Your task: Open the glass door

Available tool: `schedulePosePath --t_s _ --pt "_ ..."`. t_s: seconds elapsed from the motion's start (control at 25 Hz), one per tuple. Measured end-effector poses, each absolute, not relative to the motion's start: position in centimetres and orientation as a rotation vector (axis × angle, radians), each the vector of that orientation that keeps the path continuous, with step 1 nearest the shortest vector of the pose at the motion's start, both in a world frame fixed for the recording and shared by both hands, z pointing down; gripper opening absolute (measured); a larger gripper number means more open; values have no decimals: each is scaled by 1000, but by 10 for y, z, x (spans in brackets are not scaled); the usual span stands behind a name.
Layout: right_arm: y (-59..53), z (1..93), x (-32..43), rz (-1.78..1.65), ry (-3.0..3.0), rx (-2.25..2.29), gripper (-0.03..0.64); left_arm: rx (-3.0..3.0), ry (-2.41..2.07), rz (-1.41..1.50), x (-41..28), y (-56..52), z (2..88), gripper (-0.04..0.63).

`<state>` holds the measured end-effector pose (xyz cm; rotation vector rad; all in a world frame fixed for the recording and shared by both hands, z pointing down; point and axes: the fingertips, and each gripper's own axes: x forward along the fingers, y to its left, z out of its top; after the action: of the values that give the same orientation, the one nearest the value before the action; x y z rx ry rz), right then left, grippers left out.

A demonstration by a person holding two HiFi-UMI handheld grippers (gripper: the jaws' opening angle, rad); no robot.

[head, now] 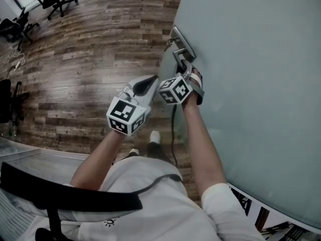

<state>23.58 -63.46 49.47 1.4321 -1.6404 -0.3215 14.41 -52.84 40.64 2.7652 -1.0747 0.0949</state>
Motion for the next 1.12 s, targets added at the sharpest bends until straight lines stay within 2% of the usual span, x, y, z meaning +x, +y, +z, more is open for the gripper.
schedulePosePath --t_s 0.28,1.12 --pt "-682 519 292 -276 -1619 1465 60 2766 -1067 120 190 -572 429 2" --pt "-697 487 378 -211 -1479 1613 60 2793 -996 132 243 -600 410 2"
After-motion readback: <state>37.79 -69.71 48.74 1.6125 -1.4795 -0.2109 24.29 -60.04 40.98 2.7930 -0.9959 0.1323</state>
